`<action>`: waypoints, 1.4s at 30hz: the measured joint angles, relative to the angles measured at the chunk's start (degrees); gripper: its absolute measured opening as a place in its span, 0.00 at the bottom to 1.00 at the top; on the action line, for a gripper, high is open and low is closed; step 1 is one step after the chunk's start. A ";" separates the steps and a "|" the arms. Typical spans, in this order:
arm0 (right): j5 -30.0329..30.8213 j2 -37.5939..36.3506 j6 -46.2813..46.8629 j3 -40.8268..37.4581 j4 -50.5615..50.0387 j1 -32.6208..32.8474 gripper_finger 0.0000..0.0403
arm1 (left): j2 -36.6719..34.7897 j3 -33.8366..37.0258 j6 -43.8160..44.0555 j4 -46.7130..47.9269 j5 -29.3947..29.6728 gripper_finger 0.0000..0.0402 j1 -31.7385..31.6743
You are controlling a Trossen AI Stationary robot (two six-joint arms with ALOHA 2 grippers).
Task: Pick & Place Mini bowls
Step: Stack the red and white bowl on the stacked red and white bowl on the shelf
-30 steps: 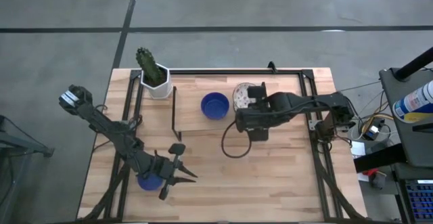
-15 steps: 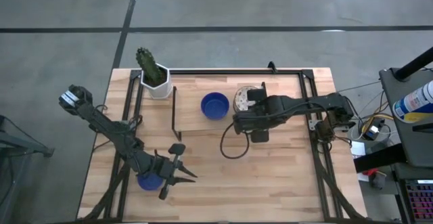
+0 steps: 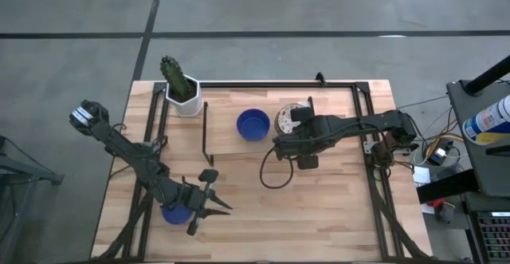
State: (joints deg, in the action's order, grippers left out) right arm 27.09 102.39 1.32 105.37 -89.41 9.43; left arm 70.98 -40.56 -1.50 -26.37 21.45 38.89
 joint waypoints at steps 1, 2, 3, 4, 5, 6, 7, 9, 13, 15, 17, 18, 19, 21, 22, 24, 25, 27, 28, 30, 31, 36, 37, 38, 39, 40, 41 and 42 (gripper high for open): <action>0.00 0.00 -0.02 0.14 -0.04 0.00 0.04 | 0.00 0.03 0.00 -0.02 0.00 0.15 0.00; -0.02 0.00 -0.04 0.35 0.02 0.04 0.04 | 0.00 0.09 0.00 -0.02 0.00 0.15 0.00; -0.02 0.00 -0.04 0.55 0.07 0.04 0.04 | 0.00 0.11 0.02 0.01 0.00 0.15 0.00; -0.02 0.00 -0.02 0.79 0.08 0.04 0.05 | 0.00 0.11 0.02 0.00 -0.01 0.15 0.00; -0.02 0.00 0.00 1.01 0.13 0.04 0.05 | 0.00 0.11 0.02 0.00 0.00 0.15 0.00; -0.02 0.00 -0.04 1.19 0.26 0.04 0.05 | 0.00 0.11 0.02 -0.02 0.00 0.15 0.00; 0.00 0.00 -0.15 1.24 0.35 0.04 0.05 | 0.00 0.11 0.02 -0.02 0.00 0.15 0.00; 0.00 0.00 -0.37 1.24 0.33 0.04 0.06 | 0.00 0.15 0.02 -0.01 0.00 0.15 0.00; 0.30 0.00 -0.26 1.19 0.42 0.04 0.12 | 0.00 0.22 0.02 0.00 0.00 0.15 0.00; 1.36 0.00 0.04 1.19 0.46 0.04 0.17 | 0.00 0.25 0.02 -0.02 0.00 0.15 0.00; 1.55 0.00 0.35 1.27 0.41 0.04 0.21 | 0.00 0.33 0.02 -0.02 0.00 0.15 0.00; 1.59 0.00 0.48 1.50 0.40 0.04 0.23 | 0.00 0.41 0.02 -0.02 0.00 0.15 0.00; 1.59 0.00 0.75 1.85 0.37 0.04 0.25 | 0.00 0.45 0.02 0.00 0.00 0.16 0.00; 1.59 0.00 1.15 2.53 0.16 0.07 0.29 | 0.00 0.49 0.03 -0.01 0.00 0.15 0.01; 1.59 0.00 1.29 2.92 -0.14 0.07 0.30 | 0.00 0.51 0.04 -0.02 0.00 0.15 0.00; 1.59 0.00 1.49 3.75 -0.55 0.10 0.32 | 0.00 0.52 0.02 -0.01 0.00 0.15 0.01; 1.59 0.00 1.57 4.15 -0.57 0.11 0.33 | 0.00 0.52 0.02 -0.01 0.00 0.15 0.01; 1.59 0.00 1.66 5.05 -0.61 0.15 0.34 | 0.00 0.52 0.02 -0.02 -0.02 0.15 0.00; 1.60 0.00 1.79 5.50 -0.59 0.17 0.34 | 0.00 0.52 0.03 0.00 0.00 0.15 0.00; 2.09 -0.01 2.47 6.13 -0.57 0.17 0.33 | 0.00 0.52 0.02 -0.02 0.00 0.15 0.00; 2.89 -0.02 2.67 6.21 -0.58 0.17 0.33 | 0.00 0.52 0.02 -0.02 -0.02 0.15 0.00; 4.47 -0.02 2.80 5.84 -0.61 0.15 0.30 | 0.00 0.52 0.06 -0.02 -0.02 0.15 0.00; 4.53 -0.02 2.80 5.59 -0.58 0.16 0.30 | 0.00 0.52 0.09 -0.01 -0.02 0.15 0.00; 4.55 -0.04 2.83 5.19 -0.57 0.17 0.30 | 0.00 0.52 0.12 -0.01 -0.02 0.16 0.00; 4.54 -0.04 3.01 4.72 -0.63 0.15 0.30 | 0.00 0.52 0.14 -0.02 -0.02 0.16 0.00; 4.54 -0.04 3.22 4.28 -0.61 0.15 0.30 | 0.00 0.52 0.15 -0.02 -0.02 0.15 0.00; 4.54 -0.04 3.46 3.90 -0.60 0.15 0.29 | 0.00 0.52 0.15 -0.02 -0.02 0.16 0.00; 4.52 -0.02 3.50 3.70 -0.65 0.15 0.29 | 0.00 0.52 0.15 -0.02 -0.02 0.16 0.00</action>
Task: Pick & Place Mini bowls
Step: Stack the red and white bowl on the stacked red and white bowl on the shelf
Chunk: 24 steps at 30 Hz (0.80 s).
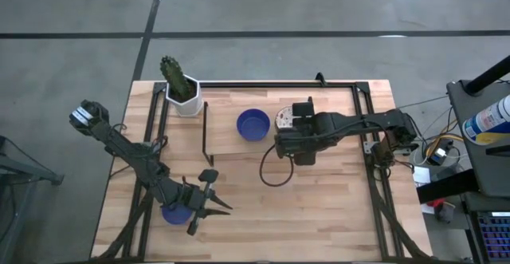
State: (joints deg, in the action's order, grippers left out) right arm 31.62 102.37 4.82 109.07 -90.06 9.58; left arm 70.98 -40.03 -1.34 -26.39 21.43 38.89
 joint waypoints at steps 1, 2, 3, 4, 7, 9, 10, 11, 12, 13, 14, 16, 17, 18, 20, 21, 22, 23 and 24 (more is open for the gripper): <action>0.00 -0.02 0.00 -0.06 0.04 0.00 0.29 | 0.00 0.00 0.00 0.00 0.00 0.16 0.01; 0.02 -0.02 0.00 -0.06 0.04 0.00 0.29 | 0.00 0.00 0.00 -0.01 0.00 0.16 0.00; 0.02 -0.01 -0.04 -0.06 0.04 0.02 0.29 | 0.00 0.00 -0.02 -0.02 0.00 0.16 0.01; 0.02 -0.02 -0.01 -0.06 0.04 0.02 0.29 | 0.00 0.00 -0.02 -0.04 0.00 0.16 0.00; -0.37 0.00 1.06 -0.06 0.04 0.00 0.29 | 0.00 0.00 -0.01 -0.13 0.00 0.16 0.00; -0.44 -0.02 1.05 -0.06 0.04 0.00 0.29 | 0.00 0.00 0.00 -0.13 0.00 0.16 0.02; -0.46 -0.02 1.03 -0.06 0.04 0.00 0.29 | 0.00 0.00 0.00 -0.12 0.00 0.16 0.00; -0.46 -0.02 1.05 -0.06 0.04 0.00 0.29 | 0.00 0.00 0.00 -0.13 0.00 0.16 0.00; -0.53 -0.02 1.08 -0.08 0.04 0.00 0.29 | 0.00 0.00 0.02 -0.15 0.00 0.16 0.00; -0.56 -0.02 1.22 -0.08 0.04 0.00 0.29 | 0.00 0.00 0.02 -0.15 -0.02 0.16 0.00; -0.57 -0.02 1.35 -0.08 0.04 0.00 0.29 | 0.00 0.00 0.02 -0.15 -0.19 0.16 0.00; -0.59 -0.02 1.58 -0.08 0.04 0.00 0.29 | 0.00 0.00 0.04 -0.16 -0.97 0.16 0.00; -0.60 -0.02 1.62 -0.08 0.04 0.00 0.29 | 0.00 0.00 0.04 -0.17 -1.11 0.16 0.00; -0.60 -0.02 1.65 -0.08 0.04 0.00 0.29 | 0.00 0.00 0.04 -0.17 -1.14 0.16 0.00; -0.61 -0.02 1.90 -0.08 0.04 0.00 0.29 | 0.00 0.00 0.06 -0.22 -1.13 0.16 0.02; -0.61 -0.02 2.19 -0.08 0.04 0.01 0.29 | 0.00 0.00 0.06 -0.25 -1.12 0.16 0.02; -0.61 -0.02 2.32 -0.08 0.04 0.00 0.29 | 0.00 0.00 0.07 -0.28 -1.11 0.16 0.02; -0.59 -0.02 2.34 -0.08 0.04 0.00 0.29 | 0.00 0.00 0.07 -0.31 -1.11 0.16 0.02; -0.59 -0.02 2.45 -0.08 0.04 0.00 0.29 | 0.00 0.00 0.07 -0.33 -1.11 0.16 0.02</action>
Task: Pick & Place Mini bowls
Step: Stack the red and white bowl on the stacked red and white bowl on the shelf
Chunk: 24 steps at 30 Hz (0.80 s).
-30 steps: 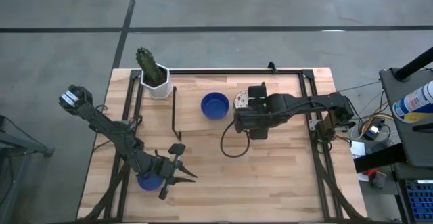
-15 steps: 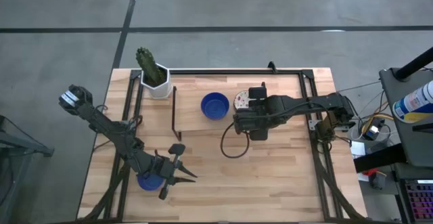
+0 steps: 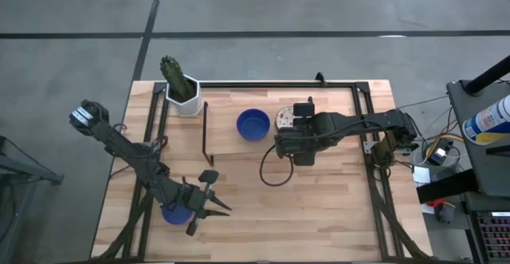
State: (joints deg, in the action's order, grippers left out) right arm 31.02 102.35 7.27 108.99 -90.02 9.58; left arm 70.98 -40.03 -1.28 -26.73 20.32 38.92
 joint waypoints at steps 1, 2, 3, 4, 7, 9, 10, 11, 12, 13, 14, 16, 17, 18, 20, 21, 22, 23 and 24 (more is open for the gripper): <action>0.00 0.00 0.30 -0.01 0.00 0.00 0.29 | 0.00 0.00 0.00 -0.08 0.00 0.16 0.00; 0.02 0.01 0.65 -0.03 0.02 0.00 0.29 | 0.00 0.00 0.00 -0.26 0.00 0.16 0.00; 0.03 0.00 0.97 -0.13 0.05 0.01 0.29 | 0.00 0.00 0.00 -0.43 0.00 0.16 0.00; 0.06 0.00 1.10 -0.30 0.06 0.00 0.29 | 0.00 0.00 0.00 -0.53 0.00 0.16 0.00; 0.34 0.00 1.52 -0.71 0.05 0.00 0.29 | 0.00 0.00 0.00 -0.69 0.00 0.16 0.00; 0.42 0.00 1.64 -0.93 0.07 0.00 0.29 | 0.00 0.00 0.00 -0.71 0.00 0.16 0.00; 0.46 0.00 1.60 -1.13 0.07 0.00 0.29 | 0.00 0.00 0.00 -0.71 0.00 0.16 0.00; 0.49 0.00 1.60 -1.31 0.03 0.00 0.29 | 0.00 0.00 0.00 -0.71 0.00 0.16 0.00; 0.51 0.00 1.60 -1.46 0.02 0.00 0.29 | 0.00 0.00 0.00 -0.71 0.00 0.16 0.00; 0.57 0.00 1.58 -1.56 0.02 0.00 0.29 | 0.00 0.00 0.00 -0.71 0.00 0.16 0.00; 0.72 0.00 1.60 -1.58 0.02 0.00 0.29 | 0.00 0.00 0.00 -0.71 0.00 0.16 0.00; 2.06 0.00 1.64 -1.57 0.00 0.02 0.29 | 0.02 0.00 0.00 -0.71 0.00 0.16 0.00; 3.10 -0.02 1.73 -1.59 0.00 0.02 0.29 | 0.02 0.00 0.00 -0.71 0.00 0.16 0.00; 3.95 -0.08 1.87 -1.60 0.02 0.01 0.29 | 0.02 0.00 0.00 -0.71 -0.01 0.16 0.00; 5.01 -0.19 2.34 -1.59 0.00 0.00 0.29 | 0.04 0.00 0.00 -0.70 -0.15 0.16 0.00; 5.10 -0.25 2.74 -1.59 -0.01 -0.04 0.29 | 0.04 0.00 0.00 -0.71 -0.15 0.16 0.00; 5.12 -0.26 3.12 -1.58 0.00 -0.11 0.29 | 0.04 0.00 0.00 -0.69 -0.15 0.16 0.00; 5.15 -0.26 3.37 -1.71 0.04 -0.20 0.29 | 0.04 0.00 0.00 -0.70 -0.15 0.16 0.00; 5.26 -0.26 3.50 -2.04 0.02 -0.20 0.29 | 0.07 0.00 0.00 -0.69 -0.15 0.16 0.00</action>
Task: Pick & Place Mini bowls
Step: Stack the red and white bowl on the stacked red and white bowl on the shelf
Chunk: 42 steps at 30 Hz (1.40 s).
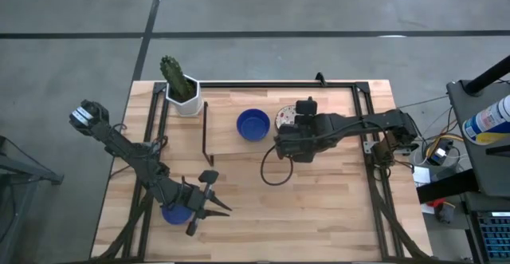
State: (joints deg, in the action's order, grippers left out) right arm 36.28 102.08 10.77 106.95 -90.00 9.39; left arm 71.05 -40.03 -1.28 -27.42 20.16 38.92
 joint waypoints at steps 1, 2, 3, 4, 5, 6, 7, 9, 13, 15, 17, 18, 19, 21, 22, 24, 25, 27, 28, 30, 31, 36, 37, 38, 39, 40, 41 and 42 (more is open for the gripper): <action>0.61 -0.02 0.16 -0.46 -0.04 -0.02 0.29 | 0.00 0.00 0.00 0.00 0.00 0.16 0.02; 1.73 -0.07 0.57 -0.98 0.01 -0.02 0.29 | 0.00 0.00 0.00 -0.01 0.00 0.16 0.08; 2.59 -0.22 0.96 -1.65 0.03 -0.02 0.29 | 0.00 0.00 0.00 0.00 -0.01 0.16 0.17; 2.94 -0.43 1.25 -2.32 -0.04 -0.02 0.29 | 0.00 0.00 0.00 0.00 0.00 0.16 0.21; 3.16 -0.77 1.76 -2.98 -0.01 -0.02 0.29 | 0.00 0.00 0.00 -0.01 -0.02 0.16 0.27; 3.48 -1.34 2.29 -3.81 0.07 -0.02 0.29 | 0.00 0.00 0.00 0.00 -0.02 0.16 0.34; 4.08 -1.87 2.62 -4.70 -0.01 0.01 0.29 | 0.00 0.00 0.00 0.00 -0.04 0.16 0.40; 5.86 -3.25 3.95 -6.44 -0.05 0.23 0.29 | 0.00 0.00 0.00 0.00 -0.04 0.16 0.42; 7.79 -7.01 6.95 -10.34 0.04 0.70 0.29 | 0.00 0.00 -0.16 0.01 -0.05 0.16 0.42; 8.61 -8.93 8.34 -12.46 0.09 1.21 0.29 | 0.00 0.00 -0.22 0.00 -0.15 0.16 0.42; 9.93 -10.47 9.14 -14.81 0.64 2.09 0.29 | 0.00 0.00 -0.28 0.00 -0.15 0.16 0.42; 10.52 -11.02 9.05 -15.98 0.71 2.63 0.29 | 0.00 0.00 -0.28 0.00 -0.15 0.16 0.42; 11.10 -11.47 8.97 -17.17 0.81 3.19 0.29 | 0.00 0.00 -0.31 0.00 -0.15 0.16 0.42; 12.10 -12.40 8.01 -19.28 1.38 4.36 0.29 | 0.00 0.00 -0.31 0.00 -0.17 0.16 0.42; 12.69 -12.83 7.23 -20.15 2.15 4.85 0.29 | 0.00 0.00 -0.31 0.00 -0.17 0.16 0.42; 14.88 -13.26 6.85 -21.28 3.01 5.85 0.29 | 0.00 0.00 -0.31 0.00 -0.17 0.16 0.42; 15.75 -13.33 6.83 -21.59 3.13 6.31 0.29 | 0.00 0.00 -0.31 -0.01 -0.17 0.16 0.42; 17.27 -13.49 6.80 -22.10 3.66 7.08 0.29 | 0.00 0.00 -0.31 0.00 -0.17 0.16 0.42; 17.78 -13.56 6.76 -22.26 3.76 7.39 0.29 | 0.00 0.00 -0.28 0.00 -0.17 0.16 0.42; 17.96 -13.62 6.24 -22.59 4.36 7.78 0.29 | 0.00 0.00 -0.28 0.00 -0.17 0.16 0.42; 17.98 -13.62 5.77 -22.83 4.90 7.91 0.28 | 0.00 0.00 -0.28 0.00 -0.17 0.16 0.42; 17.96 -13.23 3.29 -23.07 7.40 7.89 0.25 | 0.00 0.00 -0.26 0.00 -0.17 0.16 0.42; 17.94 -13.22 2.63 -23.07 7.83 7.87 0.25 | 0.00 0.00 -0.24 0.00 -0.17 0.16 0.42; 17.94 -13.22 2.26 -23.07 8.24 7.87 0.24 | 0.00 0.00 -0.21 0.00 -0.17 0.16 0.42; 17.94 -13.22 2.02 -23.07 8.34 7.87 0.24 | 0.00 0.00 -0.12 0.00 -0.17 0.16 0.42; 17.94 -13.22 1.90 -23.07 8.26 7.87 0.23 | 0.00 0.00 -0.08 0.00 -0.17 0.16 0.42; 17.94 -13.22 1.95 -23.07 8.31 7.87 0.23 | 0.00 0.00 -0.08 0.00 -0.17 0.16 0.42; 17.91 -13.22 1.99 -23.07 8.30 7.87 0.22 | 0.00 0.00 -0.07 0.00 -0.17 0.16 0.46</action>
State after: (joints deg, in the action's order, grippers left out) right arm 54.19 88.86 12.75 83.88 -81.70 17.26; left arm 71.05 -40.03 -1.34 -27.42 19.99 39.38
